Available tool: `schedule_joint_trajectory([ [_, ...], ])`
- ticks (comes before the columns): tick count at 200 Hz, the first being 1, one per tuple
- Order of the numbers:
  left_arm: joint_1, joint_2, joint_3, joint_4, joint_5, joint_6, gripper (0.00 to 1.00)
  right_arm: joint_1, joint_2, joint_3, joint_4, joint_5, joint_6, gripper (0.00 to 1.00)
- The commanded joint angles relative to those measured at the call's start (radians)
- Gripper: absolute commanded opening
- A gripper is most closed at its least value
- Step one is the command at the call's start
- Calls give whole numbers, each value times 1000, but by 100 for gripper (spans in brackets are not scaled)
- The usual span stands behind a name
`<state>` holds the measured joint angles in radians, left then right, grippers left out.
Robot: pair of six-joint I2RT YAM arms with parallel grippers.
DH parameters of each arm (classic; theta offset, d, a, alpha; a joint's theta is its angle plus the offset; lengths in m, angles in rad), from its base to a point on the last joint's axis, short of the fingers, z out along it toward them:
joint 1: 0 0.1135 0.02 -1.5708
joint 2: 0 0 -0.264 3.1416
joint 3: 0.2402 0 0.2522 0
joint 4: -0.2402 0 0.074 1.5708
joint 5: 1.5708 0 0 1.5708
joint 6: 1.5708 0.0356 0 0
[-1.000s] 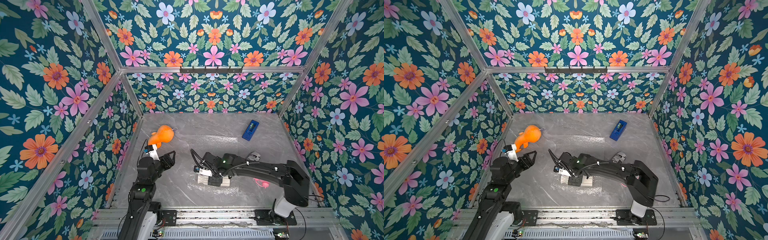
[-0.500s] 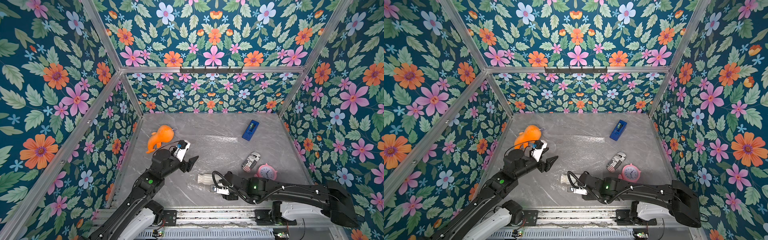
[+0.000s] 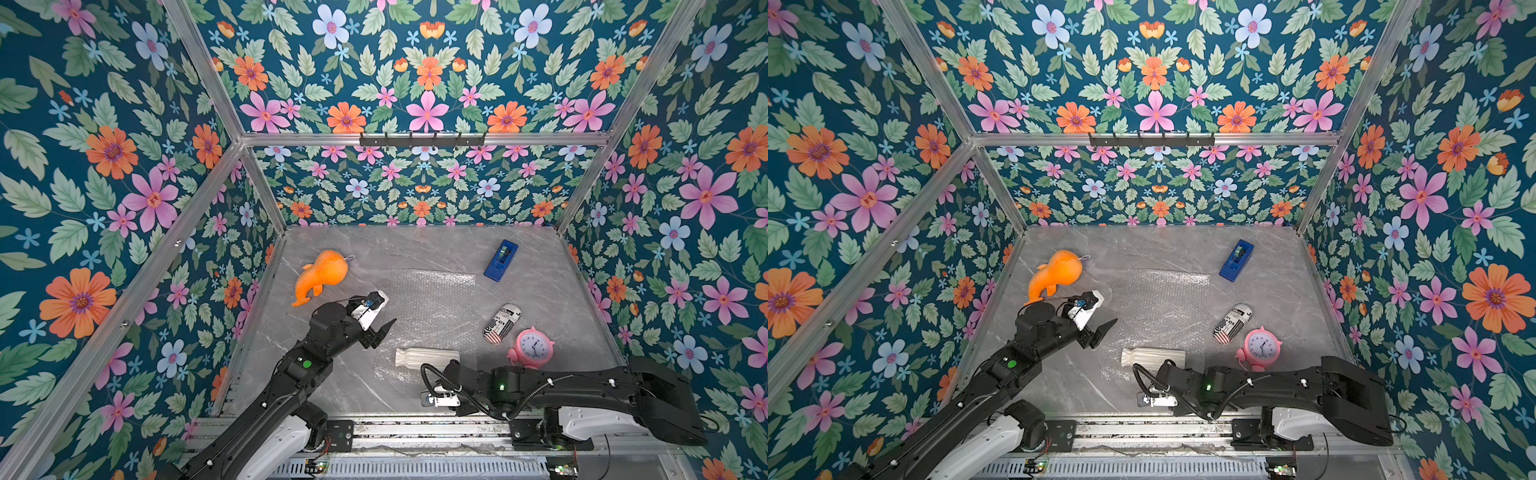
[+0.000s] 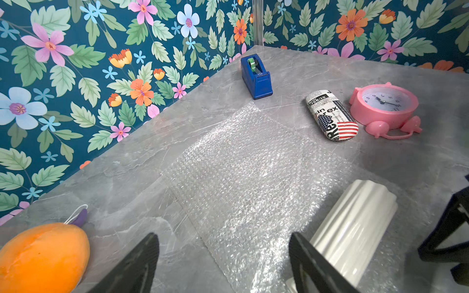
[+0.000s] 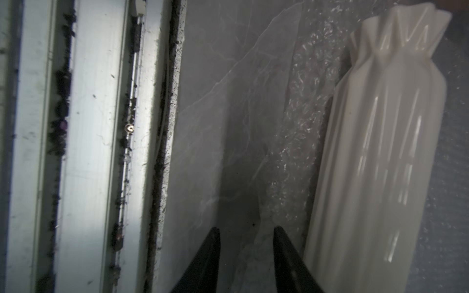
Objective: Wrap vases in bubble wrap
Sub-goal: Wrap the vase in bubble wrap.
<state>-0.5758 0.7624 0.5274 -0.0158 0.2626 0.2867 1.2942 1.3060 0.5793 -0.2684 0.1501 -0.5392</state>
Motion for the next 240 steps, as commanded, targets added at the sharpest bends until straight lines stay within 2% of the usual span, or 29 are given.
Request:
schedule_joint_trajectory([
  [1, 1, 4, -7, 44, -13, 7, 82, 5, 46, 10, 86, 82, -28, 36],
  [29, 0, 12, -16, 56, -10, -1, 83, 5, 80, 11, 148, 121, -37, 37],
  [86, 1, 21, -20, 59, -8, 9, 84, 13, 157, 15, 127, 144, -63, 38],
  [108, 1, 26, -18, 53, -10, 14, 84, 15, 202, 27, 132, 195, -64, 37],
  [135, 0, 26, -18, 50, -20, 22, 85, 14, 223, 29, 152, 222, -67, 24],
  [183, 1, 53, 2, 36, -21, 33, 85, 14, 171, 27, 159, 238, -79, 0],
  [219, -1, 66, 16, 26, -18, 63, 85, 10, 110, 20, 170, 209, -83, 0],
  [240, -5, 62, 19, 12, -29, 89, 85, -15, 73, 37, 120, 144, -61, 0],
])
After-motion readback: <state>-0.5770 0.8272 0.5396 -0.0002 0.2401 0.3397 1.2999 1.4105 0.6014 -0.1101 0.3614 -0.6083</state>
